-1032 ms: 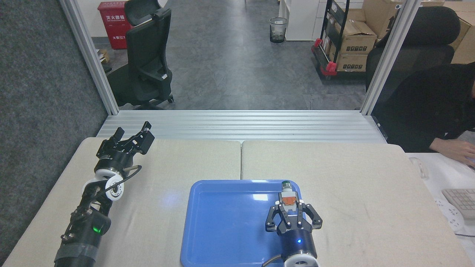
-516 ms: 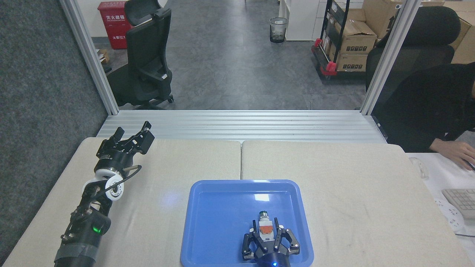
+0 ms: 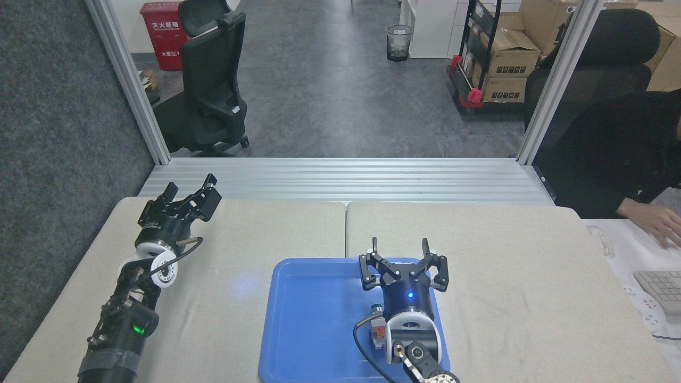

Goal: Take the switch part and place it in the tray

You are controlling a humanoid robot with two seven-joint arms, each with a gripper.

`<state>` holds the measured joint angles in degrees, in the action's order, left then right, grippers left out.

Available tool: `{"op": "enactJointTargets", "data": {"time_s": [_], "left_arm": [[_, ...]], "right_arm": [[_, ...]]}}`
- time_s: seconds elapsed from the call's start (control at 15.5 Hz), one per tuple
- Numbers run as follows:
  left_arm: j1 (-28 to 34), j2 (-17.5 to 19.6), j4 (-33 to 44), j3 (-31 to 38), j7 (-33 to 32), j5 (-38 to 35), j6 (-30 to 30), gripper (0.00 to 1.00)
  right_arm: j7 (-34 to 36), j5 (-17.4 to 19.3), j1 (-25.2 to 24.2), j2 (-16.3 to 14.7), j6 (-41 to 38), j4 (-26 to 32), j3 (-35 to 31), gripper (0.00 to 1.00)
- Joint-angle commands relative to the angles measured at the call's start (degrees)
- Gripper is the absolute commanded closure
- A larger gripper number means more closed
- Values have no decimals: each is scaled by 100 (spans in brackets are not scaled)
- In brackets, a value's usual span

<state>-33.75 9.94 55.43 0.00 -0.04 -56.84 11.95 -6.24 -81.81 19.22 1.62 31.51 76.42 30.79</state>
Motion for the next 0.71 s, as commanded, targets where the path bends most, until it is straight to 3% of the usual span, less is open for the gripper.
{"op": "enactJointTargets", "data": {"time_s": [0.0,0.19,0.39,0.65], "left_arm": [[0,-1,3,-132,4,-3,0,0],[0,-1,3,-132,4,6,0,0],[0,-1,3,-132,4,6,0,0],[0,-1,3,-132,4,-3,0,0]], "right_arm": [[-35,157,688,-1570,-1371,-214,-1911,1],[-88,550,1126,-2024,-2278,-1013,-1946,1],[-88,1140,1136,-2481,-2729,-1076,-1963,1],[218,1176,1083,-2570,-2764,-1287,-1981,1]]}}
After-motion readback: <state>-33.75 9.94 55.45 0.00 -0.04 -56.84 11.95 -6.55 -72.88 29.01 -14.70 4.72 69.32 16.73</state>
